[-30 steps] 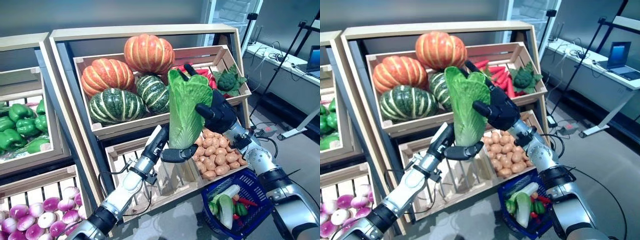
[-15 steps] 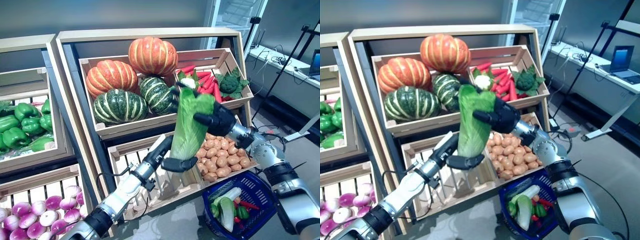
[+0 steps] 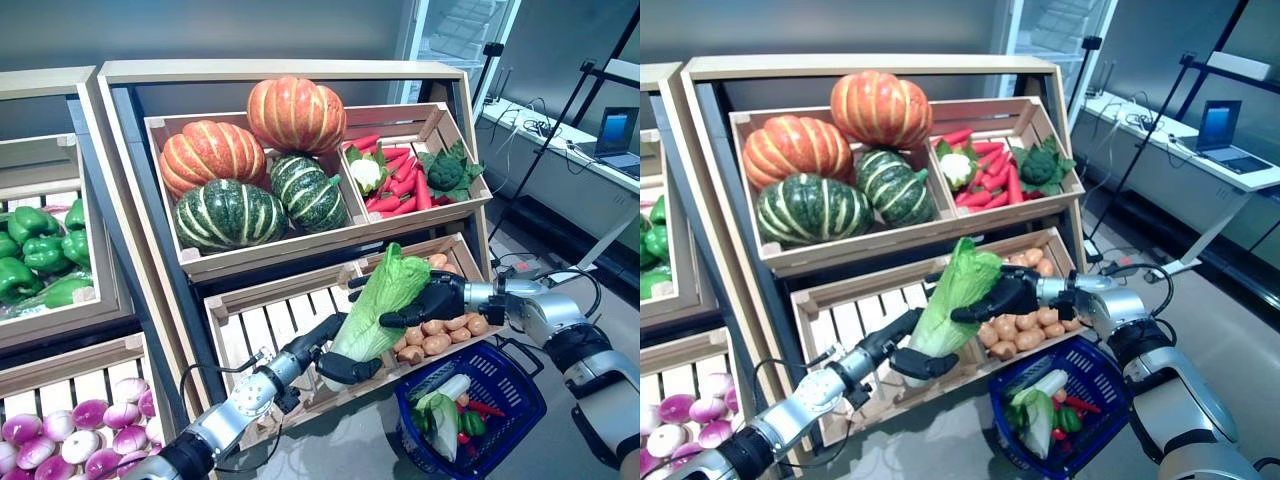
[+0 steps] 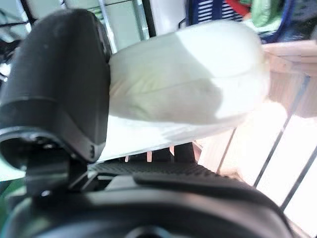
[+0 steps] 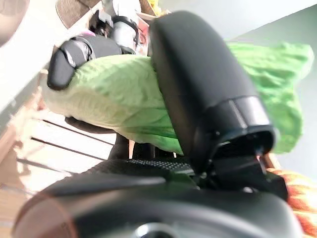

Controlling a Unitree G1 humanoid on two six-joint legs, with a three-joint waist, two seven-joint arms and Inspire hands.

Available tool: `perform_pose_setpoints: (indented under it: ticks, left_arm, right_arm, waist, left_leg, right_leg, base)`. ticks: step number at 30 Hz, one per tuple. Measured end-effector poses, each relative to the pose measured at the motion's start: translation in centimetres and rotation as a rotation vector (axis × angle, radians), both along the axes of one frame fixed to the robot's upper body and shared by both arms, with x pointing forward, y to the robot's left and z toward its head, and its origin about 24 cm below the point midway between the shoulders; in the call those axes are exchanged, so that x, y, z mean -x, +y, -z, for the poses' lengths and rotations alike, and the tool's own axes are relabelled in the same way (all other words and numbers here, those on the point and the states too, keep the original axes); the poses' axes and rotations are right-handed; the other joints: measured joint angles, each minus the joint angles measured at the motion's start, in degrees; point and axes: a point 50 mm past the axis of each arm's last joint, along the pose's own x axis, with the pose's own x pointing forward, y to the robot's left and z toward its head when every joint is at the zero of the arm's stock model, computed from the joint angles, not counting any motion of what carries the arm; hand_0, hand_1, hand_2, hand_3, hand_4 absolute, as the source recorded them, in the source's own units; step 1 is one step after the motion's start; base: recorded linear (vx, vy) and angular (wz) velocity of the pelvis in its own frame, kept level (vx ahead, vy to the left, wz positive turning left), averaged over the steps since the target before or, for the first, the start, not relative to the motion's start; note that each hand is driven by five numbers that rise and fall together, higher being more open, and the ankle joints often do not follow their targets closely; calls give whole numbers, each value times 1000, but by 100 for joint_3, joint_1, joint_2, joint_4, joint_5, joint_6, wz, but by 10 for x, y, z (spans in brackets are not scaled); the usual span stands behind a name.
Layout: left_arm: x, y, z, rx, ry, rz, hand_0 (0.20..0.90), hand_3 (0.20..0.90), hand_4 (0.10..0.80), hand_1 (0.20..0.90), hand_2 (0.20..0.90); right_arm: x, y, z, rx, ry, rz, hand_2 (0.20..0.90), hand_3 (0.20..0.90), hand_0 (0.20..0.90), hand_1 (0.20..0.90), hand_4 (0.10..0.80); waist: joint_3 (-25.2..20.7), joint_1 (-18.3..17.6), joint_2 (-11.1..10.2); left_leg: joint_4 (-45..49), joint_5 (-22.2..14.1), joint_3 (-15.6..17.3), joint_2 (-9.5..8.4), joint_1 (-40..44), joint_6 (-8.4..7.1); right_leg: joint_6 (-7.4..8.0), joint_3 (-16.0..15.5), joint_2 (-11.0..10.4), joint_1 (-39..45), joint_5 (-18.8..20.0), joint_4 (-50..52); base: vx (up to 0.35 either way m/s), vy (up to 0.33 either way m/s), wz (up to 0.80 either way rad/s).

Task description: Put vegetables into the basket

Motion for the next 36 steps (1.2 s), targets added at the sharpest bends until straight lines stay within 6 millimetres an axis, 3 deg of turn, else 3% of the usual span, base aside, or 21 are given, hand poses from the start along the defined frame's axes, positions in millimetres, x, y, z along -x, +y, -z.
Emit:
perform_pose_setpoints:
  ticks: [21,22,23,28,36]
  left_arm:
    - [-10,15,-9,-7,-50,-76,300,300,400,300,300]
    - [-10,15,-10,-6,-52,-80,484,484,522,484,484]
    - [-10,15,-10,-6,-53,-80,900,900,800,900,900]
    - [-10,15,-9,-7,-52,-88,900,900,800,900,900]
    - [-12,15,-7,-13,-66,-122,900,900,800,900,900]
  right_arm:
    - [-5,26,3,-84,-27,116,300,300,300,300,400]
    - [-5,26,3,-86,-32,119,300,300,300,300,400]
    - [-4,26,3,-88,-34,122,300,300,300,300,400]
    - [-5,24,4,-85,-53,159,300,300,300,300,400]
    - [3,-4,16,-158,-17,334,300,300,300,300,400]
  waist:
    - [38,-6,56]
    - [42,-13,61]
    - [42,-19,62]
    - [55,-47,80]
    - [104,-138,123]
  left_leg:
    - [-1,-3,23,3,-2,3]
    - [-1,-4,31,4,-2,4]
    - [-1,-5,40,6,-1,4]
    - [-1,-10,88,5,-1,9]
    - [-2,-17,101,5,-8,16]
  right_leg:
    - [-1,14,-2,-12,0,-3]
    - [0,20,-1,-14,0,-2]
    - [-1,24,0,-16,-1,-2]
    - [2,57,-2,-41,3,-2]
    - [4,63,-3,-48,4,-2]
  base:
    - [0,0,0]
    - [0,0,0]
    - [-10,4,-4]
    - [-13,5,-3]
    - [-4,-1,0]
